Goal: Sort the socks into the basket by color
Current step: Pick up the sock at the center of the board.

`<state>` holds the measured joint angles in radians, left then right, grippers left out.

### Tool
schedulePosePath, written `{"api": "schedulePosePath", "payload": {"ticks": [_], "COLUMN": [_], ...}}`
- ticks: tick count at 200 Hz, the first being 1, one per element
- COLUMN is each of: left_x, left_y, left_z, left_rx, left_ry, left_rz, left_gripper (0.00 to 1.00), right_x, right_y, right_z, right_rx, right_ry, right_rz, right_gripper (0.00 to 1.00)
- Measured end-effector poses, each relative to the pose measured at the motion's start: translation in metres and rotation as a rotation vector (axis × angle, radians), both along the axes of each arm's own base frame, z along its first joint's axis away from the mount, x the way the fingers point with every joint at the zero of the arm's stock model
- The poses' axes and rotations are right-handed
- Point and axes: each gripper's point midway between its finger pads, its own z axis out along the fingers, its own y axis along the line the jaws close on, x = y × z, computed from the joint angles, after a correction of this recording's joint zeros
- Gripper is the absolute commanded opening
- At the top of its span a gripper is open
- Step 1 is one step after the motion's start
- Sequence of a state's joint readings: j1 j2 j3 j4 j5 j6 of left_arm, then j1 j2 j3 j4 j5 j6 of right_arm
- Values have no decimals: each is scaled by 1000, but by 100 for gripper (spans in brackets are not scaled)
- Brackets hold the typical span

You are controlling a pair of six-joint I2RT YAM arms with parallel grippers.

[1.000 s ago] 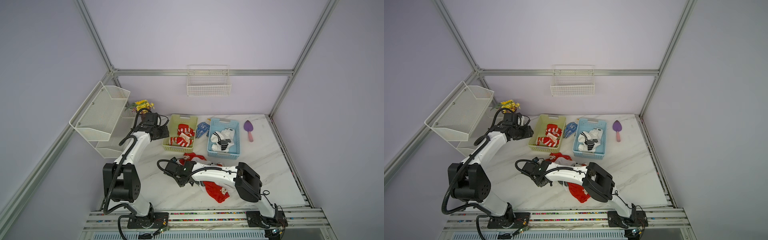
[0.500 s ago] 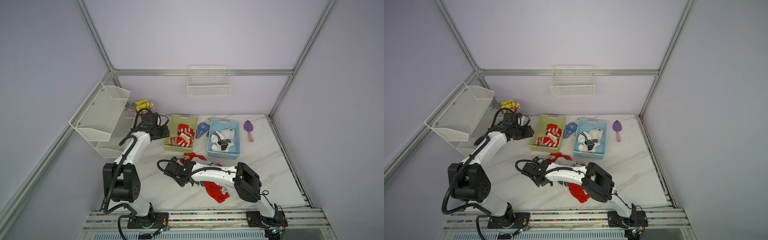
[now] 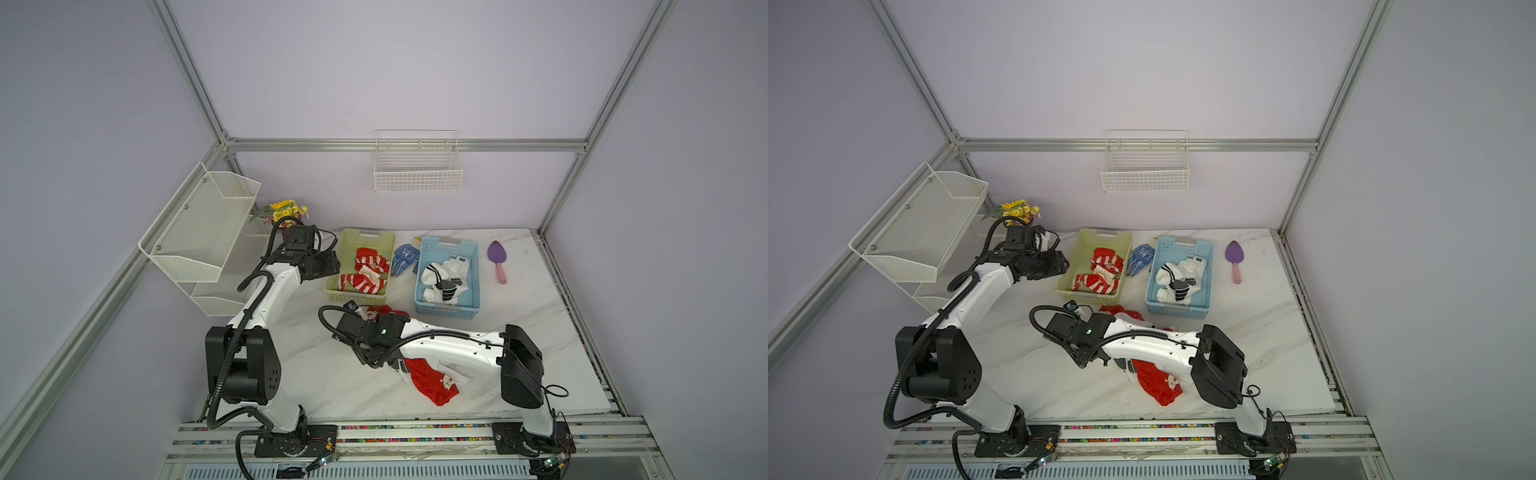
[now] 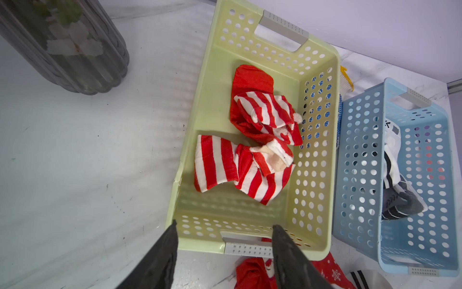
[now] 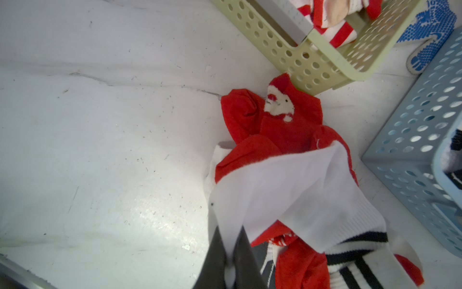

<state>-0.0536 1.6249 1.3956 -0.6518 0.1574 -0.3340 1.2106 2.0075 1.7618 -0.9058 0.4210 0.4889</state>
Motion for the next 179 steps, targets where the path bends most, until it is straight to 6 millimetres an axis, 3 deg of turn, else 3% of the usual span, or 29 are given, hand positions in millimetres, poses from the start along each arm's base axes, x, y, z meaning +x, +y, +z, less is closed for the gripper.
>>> {"api": "schedulePosePath", "payload": {"ticks": [57, 132, 179], "left_x": [0, 1, 1], "left_y": [-6, -15, -17], "left_z": [2, 3, 3], "left_rx": [-32, -75, -88], "left_ry": [-2, -5, -8], "left_rz": [-18, -47, -54], "left_gripper": [59, 60, 60], "right_x": [9, 33, 58], "right_y": [-16, -50, -74], "right_z": [26, 97, 112], "right_rx": [47, 183, 186], "right_ry": [-19, -109, -149], "right_rz": [-34, -125, -181], "right_gripper": [9, 9, 9]}}
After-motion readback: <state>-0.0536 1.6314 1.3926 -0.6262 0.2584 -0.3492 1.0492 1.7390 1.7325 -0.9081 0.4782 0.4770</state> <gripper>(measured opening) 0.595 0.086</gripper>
